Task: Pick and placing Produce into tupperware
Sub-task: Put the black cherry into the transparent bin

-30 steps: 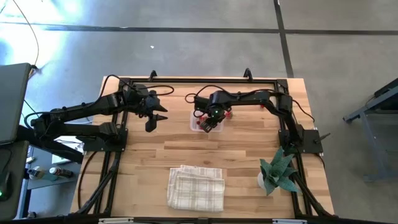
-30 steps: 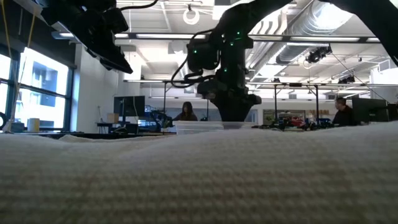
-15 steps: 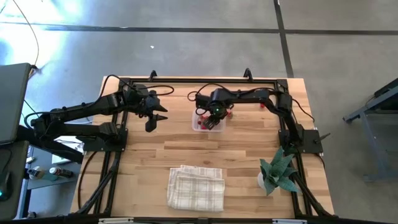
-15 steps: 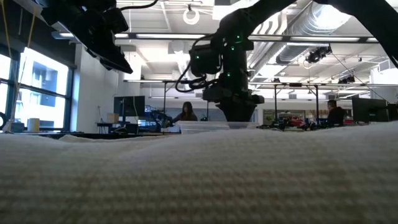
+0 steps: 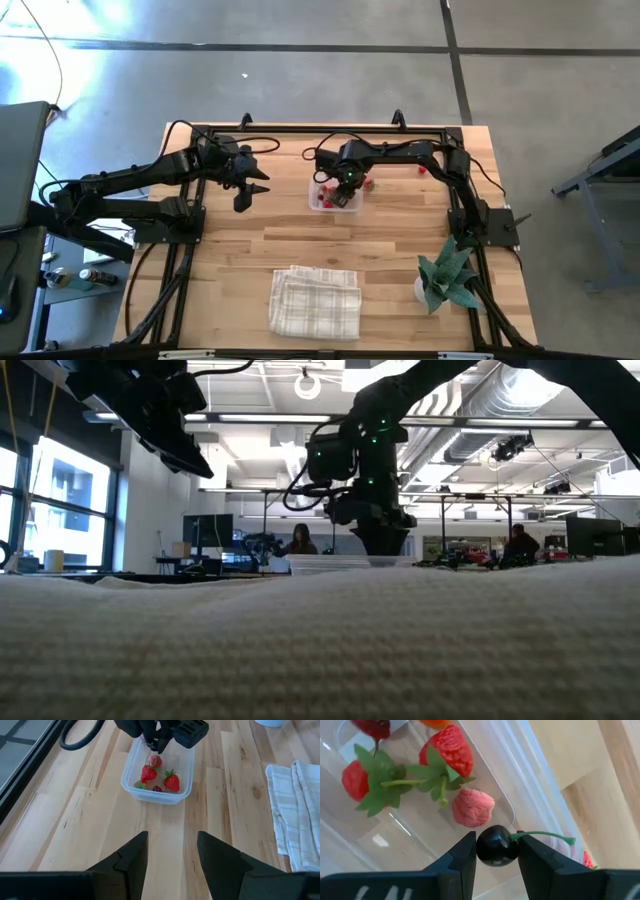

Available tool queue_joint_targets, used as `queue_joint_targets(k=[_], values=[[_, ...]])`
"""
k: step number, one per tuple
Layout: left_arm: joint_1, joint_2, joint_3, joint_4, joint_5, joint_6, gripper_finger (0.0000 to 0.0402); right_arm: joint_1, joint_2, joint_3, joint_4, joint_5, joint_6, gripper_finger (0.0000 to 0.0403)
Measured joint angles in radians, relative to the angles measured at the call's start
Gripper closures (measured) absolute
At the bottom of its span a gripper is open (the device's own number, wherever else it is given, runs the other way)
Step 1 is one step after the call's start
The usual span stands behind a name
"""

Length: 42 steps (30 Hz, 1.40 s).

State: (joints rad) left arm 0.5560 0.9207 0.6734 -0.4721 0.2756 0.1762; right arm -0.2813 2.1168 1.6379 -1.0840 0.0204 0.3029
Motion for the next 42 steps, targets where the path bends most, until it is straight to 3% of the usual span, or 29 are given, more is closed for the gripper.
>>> queue_joint_targets(k=[8,13,17,24,42], values=[[0.000,0.000,0.000,0.000,0.000,0.000,0.0243,0.001,0.065,-0.001,-0.012,0.002,-0.153,0.0291],[0.000,0.000,0.000,0.000,0.000,0.000,0.0243,0.011,0.071,0.000,-0.013,0.091,-0.175,0.0291],[0.000,0.000,0.000,0.000,0.000,0.000,0.0243,0.007,0.069,0.000,-0.007,0.088,-0.206,0.0291],[0.000,0.000,0.000,0.000,0.000,0.000,0.0243,0.006,0.069,0.000,-0.005,0.077,-0.217,0.0289],[0.000,0.000,0.000,0.000,0.000,0.000,0.0243,0.007,0.069,0.000,-0.006,0.089,-0.198,0.0241]])
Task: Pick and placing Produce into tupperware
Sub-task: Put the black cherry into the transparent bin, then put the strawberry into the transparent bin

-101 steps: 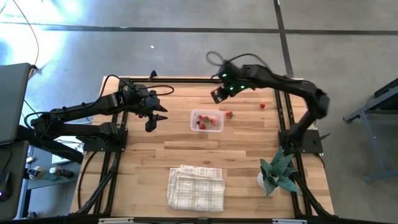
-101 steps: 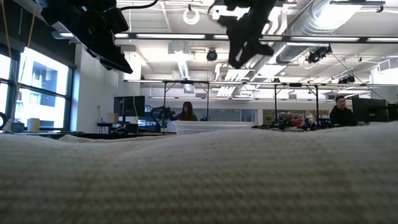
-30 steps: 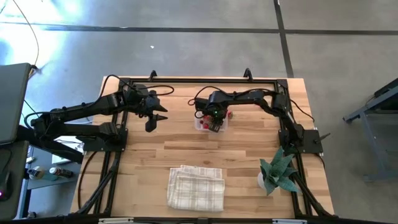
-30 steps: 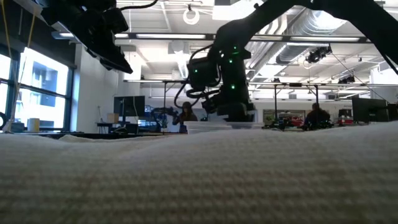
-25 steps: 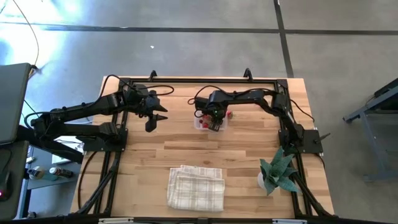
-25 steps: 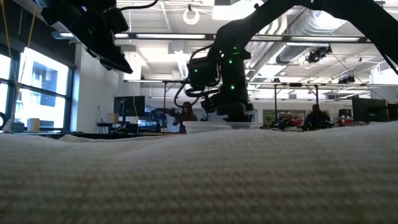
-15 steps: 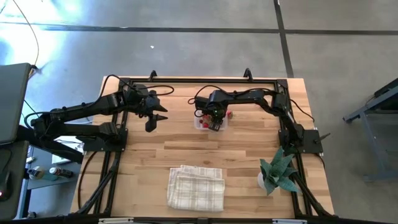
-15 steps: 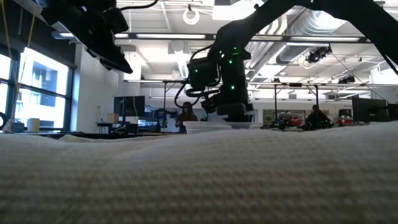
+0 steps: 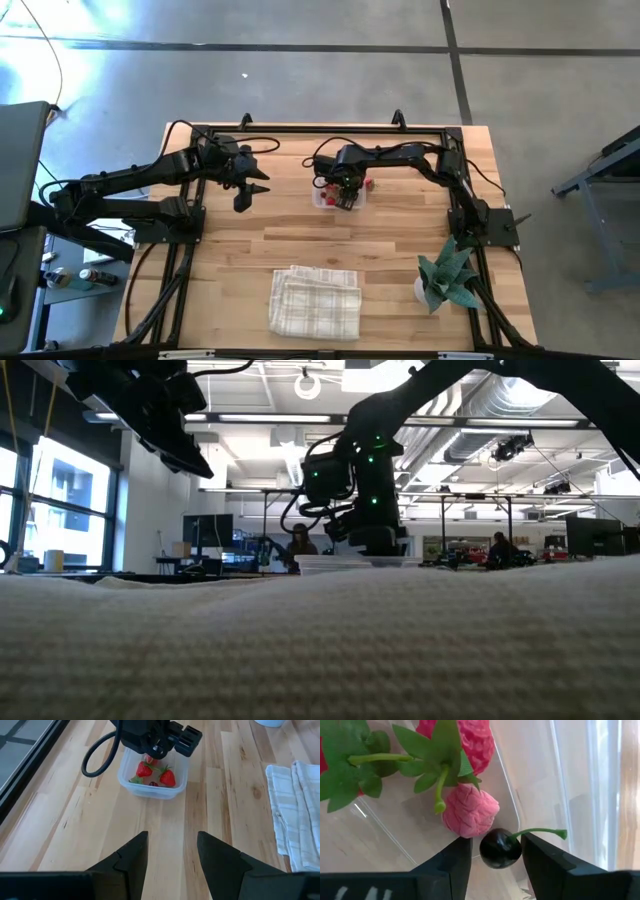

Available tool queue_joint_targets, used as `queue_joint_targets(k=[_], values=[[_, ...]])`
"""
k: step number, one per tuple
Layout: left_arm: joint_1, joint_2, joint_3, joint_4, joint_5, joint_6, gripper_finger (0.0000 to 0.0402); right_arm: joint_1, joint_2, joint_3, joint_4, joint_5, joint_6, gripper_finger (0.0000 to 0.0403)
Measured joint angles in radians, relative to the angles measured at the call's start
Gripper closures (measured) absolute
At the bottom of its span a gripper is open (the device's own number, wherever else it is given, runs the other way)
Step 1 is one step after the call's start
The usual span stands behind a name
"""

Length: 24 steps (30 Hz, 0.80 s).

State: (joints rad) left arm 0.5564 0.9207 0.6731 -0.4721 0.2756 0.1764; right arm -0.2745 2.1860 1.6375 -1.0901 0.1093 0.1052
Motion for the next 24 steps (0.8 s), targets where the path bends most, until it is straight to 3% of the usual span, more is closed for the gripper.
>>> queue_joint_targets(k=[11,24], values=[[0.000,0.000,0.000,0.000,0.000,0.000,0.0243,0.008,0.001,0.093,-0.070,0.013,0.025,0.0240],[0.000,0.000,0.000,0.000,0.000,0.000,0.0243,0.009,0.001,0.305,-0.317,0.040,0.109,0.0240]])
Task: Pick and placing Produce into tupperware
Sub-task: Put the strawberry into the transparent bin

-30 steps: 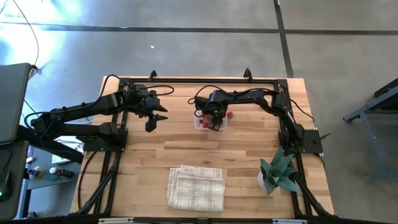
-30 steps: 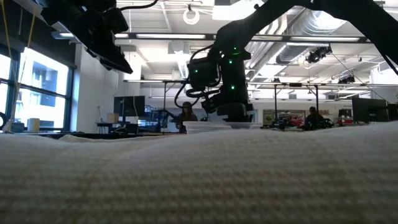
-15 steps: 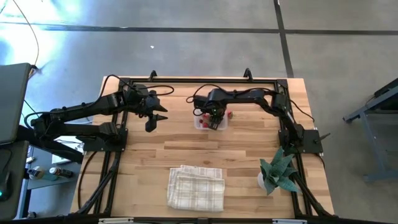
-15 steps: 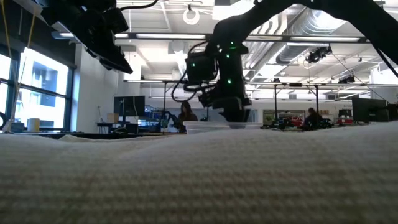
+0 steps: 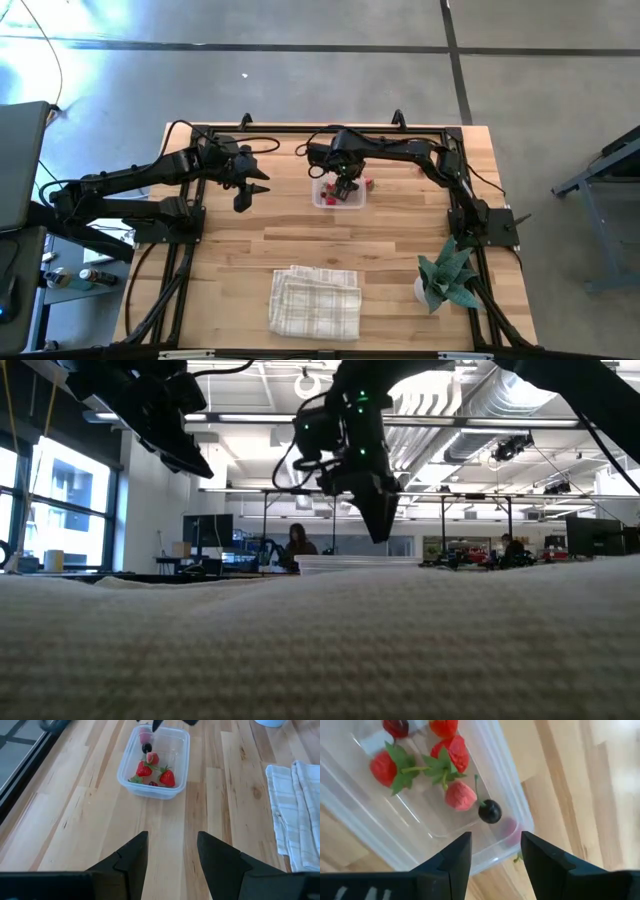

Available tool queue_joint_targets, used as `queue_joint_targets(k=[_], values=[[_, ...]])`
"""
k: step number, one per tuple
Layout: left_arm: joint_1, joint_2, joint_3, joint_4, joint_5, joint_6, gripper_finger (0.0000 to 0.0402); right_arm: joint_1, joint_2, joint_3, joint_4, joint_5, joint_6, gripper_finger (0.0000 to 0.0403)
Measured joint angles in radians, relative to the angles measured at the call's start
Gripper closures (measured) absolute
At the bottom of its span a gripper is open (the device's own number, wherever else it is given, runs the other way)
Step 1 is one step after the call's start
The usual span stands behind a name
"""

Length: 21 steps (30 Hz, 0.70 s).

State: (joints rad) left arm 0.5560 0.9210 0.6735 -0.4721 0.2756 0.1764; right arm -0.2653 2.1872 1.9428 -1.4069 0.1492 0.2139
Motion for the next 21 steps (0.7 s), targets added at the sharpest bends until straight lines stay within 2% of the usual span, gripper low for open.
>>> queue_joint_targets(k=[6,15,21], values=[[0.000,0.000,0.000,0.000,0.000,0.000,0.0243,-0.014,-0.001,0.076,-0.079,-0.026,0.014,0.0240],[0.000,0.000,0.000,0.000,0.000,0.000,0.0243,-0.091,-0.060,0.083,-0.132,-0.048,-0.056,0.0240],[0.000,0.000,0.000,0.000,0.000,0.000,0.0243,-0.152,-0.163,-0.008,-0.098,-0.048,-0.110,0.0240]])
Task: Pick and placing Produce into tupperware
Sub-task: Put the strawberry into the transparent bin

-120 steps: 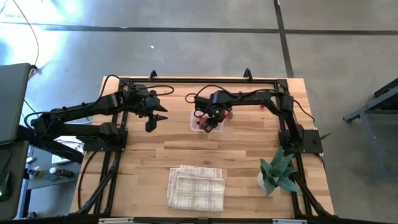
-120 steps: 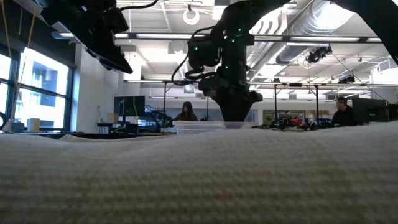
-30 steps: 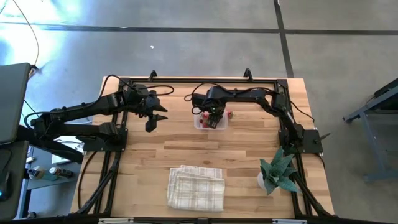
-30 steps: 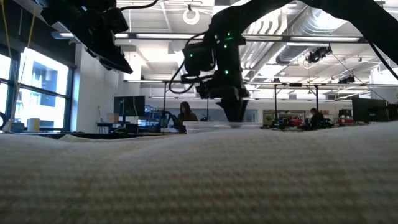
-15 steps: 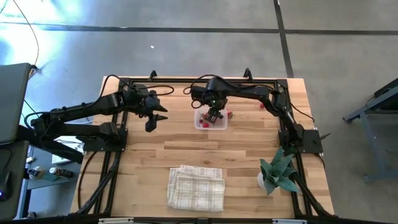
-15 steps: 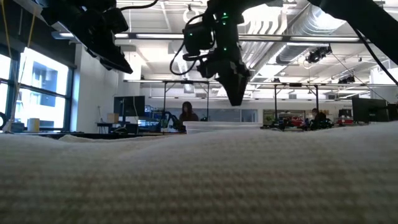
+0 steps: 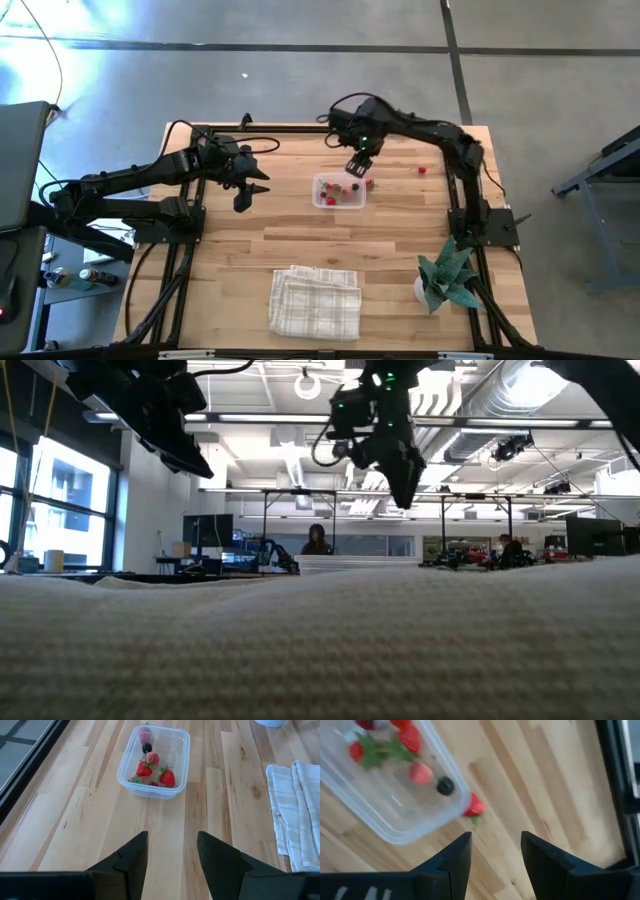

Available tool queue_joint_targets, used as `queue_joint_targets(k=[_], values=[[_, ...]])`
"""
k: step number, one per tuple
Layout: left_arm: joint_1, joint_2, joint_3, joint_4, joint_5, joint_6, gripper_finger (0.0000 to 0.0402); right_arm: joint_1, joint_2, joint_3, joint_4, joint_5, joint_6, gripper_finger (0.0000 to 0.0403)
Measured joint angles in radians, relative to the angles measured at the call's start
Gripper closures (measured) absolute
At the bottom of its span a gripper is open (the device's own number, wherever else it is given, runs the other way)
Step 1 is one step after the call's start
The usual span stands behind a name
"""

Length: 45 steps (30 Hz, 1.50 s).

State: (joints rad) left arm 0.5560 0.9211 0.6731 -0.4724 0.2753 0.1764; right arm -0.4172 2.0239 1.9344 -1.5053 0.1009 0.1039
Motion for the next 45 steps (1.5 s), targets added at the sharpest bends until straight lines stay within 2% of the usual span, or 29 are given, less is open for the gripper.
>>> queue_joint_targets(k=[3,8,14,20,29,45], values=[[0.000,0.000,0.000,0.000,0.000,0.000,0.0243,-0.027,-0.074,-0.128,0.072,-0.027,-0.014,0.0240],[0.000,0.000,0.000,0.000,0.000,0.000,0.0243,-0.059,-0.207,-0.393,0.313,-0.101,-0.034,0.0240],[0.000,0.000,0.000,0.000,0.000,0.000,0.0243,-0.073,-0.257,-0.520,0.374,-0.100,-0.084,0.0240],[0.000,0.000,0.000,0.000,0.000,0.000,0.0243,-0.082,-0.257,-0.578,0.423,-0.108,-0.148,0.0240],[0.000,0.000,0.000,0.000,0.000,0.000,0.0243,-0.081,-0.257,-0.593,0.498,-0.185,-0.239,0.0240],[0.000,0.000,0.000,0.000,0.000,0.000,0.0243,-0.086,-0.196,-0.593,0.495,-0.180,-0.214,0.0240]])
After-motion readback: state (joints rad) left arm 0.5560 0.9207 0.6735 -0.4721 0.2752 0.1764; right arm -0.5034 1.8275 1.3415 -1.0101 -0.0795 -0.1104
